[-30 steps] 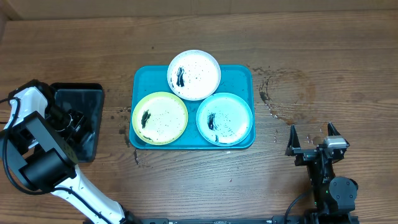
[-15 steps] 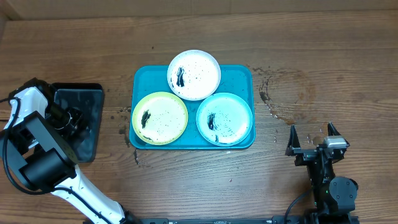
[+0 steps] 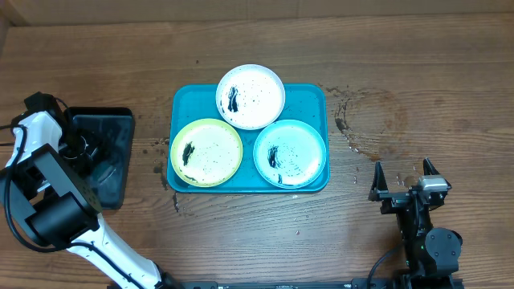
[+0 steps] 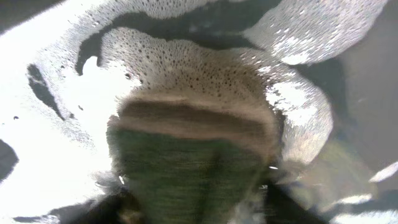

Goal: Clean dirty plates on tray and stack at the side
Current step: 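Dip and rub the sponge in the soapy water with the left gripper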

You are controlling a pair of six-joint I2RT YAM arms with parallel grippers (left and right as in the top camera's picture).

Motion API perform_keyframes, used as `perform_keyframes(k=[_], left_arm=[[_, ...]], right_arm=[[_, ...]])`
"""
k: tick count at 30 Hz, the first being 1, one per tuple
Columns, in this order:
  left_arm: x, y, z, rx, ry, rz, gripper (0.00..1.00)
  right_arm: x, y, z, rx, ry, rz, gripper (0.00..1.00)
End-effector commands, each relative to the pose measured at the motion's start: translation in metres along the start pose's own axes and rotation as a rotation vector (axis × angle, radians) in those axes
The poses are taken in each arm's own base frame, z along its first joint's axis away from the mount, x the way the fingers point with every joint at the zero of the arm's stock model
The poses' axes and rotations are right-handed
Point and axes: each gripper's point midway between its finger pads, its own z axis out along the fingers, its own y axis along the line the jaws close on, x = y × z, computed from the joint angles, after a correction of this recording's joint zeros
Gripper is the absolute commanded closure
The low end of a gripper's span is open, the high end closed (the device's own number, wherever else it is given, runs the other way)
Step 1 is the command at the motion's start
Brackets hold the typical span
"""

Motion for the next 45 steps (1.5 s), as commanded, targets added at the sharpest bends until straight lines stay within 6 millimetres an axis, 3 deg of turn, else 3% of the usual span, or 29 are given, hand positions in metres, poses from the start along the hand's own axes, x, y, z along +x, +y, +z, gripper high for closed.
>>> perform_keyframes(k=[1,2,5,6,7,8,9,18,19,24,25,26,29,31,32,33,41,45], left_arm=[[-0.001,0.01,0.007,-0.066,-0.013,0.002,0.82],[-0.001,0.01,0.007,-0.066,-0.013,0.002,0.94],[-0.002,0.01,0.007,-0.063,-0.018,0.002,0.95],[-0.003,0.009,0.007,-0.061,-0.021,0.001,0.84],[-0.004,0.008,0.007,-0.059,-0.026,0.001,0.61],[-0.005,0.008,0.007,-0.058,-0.033,0.001,0.14],[-0.008,0.008,0.007,-0.059,-0.045,0.0,0.0],[-0.038,0.012,0.003,-0.106,-0.186,-0.012,0.0],[-0.038,0.012,0.003,-0.105,-0.187,-0.012,0.05],[-0.035,0.013,0.004,-0.108,-0.174,-0.01,0.88],[-0.034,0.014,0.004,-0.11,-0.169,-0.01,0.96],[-0.033,0.014,0.004,-0.113,-0.164,-0.009,0.96],[-0.027,0.018,0.005,-0.126,-0.139,-0.005,0.92],[-0.02,0.019,0.005,-0.13,-0.109,-0.002,0.38],[-0.016,0.019,0.006,-0.127,-0.089,-0.001,0.04],[-0.011,0.019,0.006,-0.123,-0.069,0.001,0.0],[0.031,0.01,0.006,-0.04,0.132,0.002,0.0],[0.04,0.006,0.004,-0.014,0.178,-0.001,0.02]], right_arm=[[0.001,-0.002,0.0,0.007,-0.008,0.0,0.0],[0.001,-0.002,0.0,0.007,-0.008,0.0,0.0],[0.001,-0.002,0.0,0.007,-0.008,0.0,0.0],[0.001,-0.002,0.0,0.007,-0.008,0.0,0.0],[0.001,-0.002,0.0,0.007,-0.008,0.0,0.0],[0.001,-0.002,0.0,0.007,-0.008,0.0,0.0],[0.001,-0.002,0.0,0.007,-0.008,0.0,0.0],[0.001,-0.002,0.0,0.007,-0.008,0.0,0.0],[0.001,-0.002,0.0,0.007,-0.008,0.0,0.0],[0.001,-0.002,0.0,0.008,-0.007,0.0,0.0],[0.001,-0.002,0.0,0.007,-0.008,0.0,0.0],[0.001,-0.002,0.0,0.007,-0.008,0.0,0.0],[0.001,-0.002,0.0,0.007,-0.008,0.0,0.0],[0.001,-0.002,0.0,0.008,-0.007,0.0,0.0],[0.001,-0.002,0.0,0.007,-0.008,0.0,0.0],[0.001,-0.002,0.0,0.007,-0.008,0.0,0.0],[0.001,-0.002,0.0,0.007,-0.008,0.0,0.0],[0.001,-0.002,0.0,0.007,-0.008,0.0,0.0]])
